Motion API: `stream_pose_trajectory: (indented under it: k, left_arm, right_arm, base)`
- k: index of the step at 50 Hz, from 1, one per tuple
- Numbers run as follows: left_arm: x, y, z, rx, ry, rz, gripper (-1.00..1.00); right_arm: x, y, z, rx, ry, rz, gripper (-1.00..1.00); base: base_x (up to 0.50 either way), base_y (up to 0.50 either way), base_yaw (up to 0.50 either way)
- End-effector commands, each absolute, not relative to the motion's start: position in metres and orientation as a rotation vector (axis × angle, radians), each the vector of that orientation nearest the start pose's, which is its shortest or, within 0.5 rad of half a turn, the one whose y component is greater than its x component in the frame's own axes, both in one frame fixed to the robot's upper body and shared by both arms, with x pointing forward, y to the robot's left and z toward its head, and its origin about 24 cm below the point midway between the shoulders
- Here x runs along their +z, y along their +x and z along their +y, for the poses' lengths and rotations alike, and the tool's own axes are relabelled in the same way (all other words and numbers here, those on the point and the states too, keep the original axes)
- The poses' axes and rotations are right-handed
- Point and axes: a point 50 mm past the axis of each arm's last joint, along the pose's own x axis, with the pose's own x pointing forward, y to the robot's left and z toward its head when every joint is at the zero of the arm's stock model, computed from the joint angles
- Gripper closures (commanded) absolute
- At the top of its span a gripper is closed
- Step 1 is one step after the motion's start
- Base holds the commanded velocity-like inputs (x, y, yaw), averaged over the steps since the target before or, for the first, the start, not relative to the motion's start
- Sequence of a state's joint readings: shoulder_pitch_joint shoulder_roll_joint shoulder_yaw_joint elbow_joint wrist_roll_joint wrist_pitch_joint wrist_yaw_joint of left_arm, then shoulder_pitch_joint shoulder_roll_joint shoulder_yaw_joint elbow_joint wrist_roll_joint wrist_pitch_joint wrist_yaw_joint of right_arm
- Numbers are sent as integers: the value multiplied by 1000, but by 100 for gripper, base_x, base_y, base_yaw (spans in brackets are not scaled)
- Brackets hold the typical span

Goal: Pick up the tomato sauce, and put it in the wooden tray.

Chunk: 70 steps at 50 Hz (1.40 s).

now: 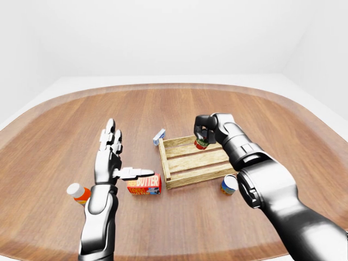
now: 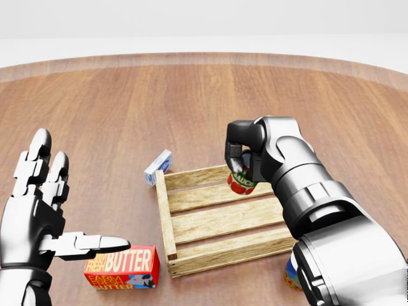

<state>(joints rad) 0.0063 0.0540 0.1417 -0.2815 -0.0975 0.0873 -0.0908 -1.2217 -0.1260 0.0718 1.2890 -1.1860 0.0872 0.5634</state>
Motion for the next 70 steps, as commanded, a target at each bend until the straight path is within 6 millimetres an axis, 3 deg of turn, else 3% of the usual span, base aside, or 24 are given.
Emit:
stream_pose_trajectory:
  k: [1,16,29,40,70]
  left_arm:
    - [101,246,186,29,-19,-206,-100]
    - [101,246,186,28,-20,-204,-100]
    - [100,246,186,28,-22,-202,-100]
    - [102,246,187,29,-24,-210,-100]
    - [101,246,187,31,-25,-206,-100]
  right_arm:
    - [126,413,-99,554,-1397,419,100]
    - [113,411,-100,509,-1496,398,100]
    - [90,403,-100,510,-1627,394,100]
    - [73,396,-96,537,-1627,403,100]
    - [64,393,-104,523,-1639,418,100]
  base:
    - [0,0,0]
    - [0,0,0]
    - [0,0,0]
    - [0,0,0]
    - [0,0,0]
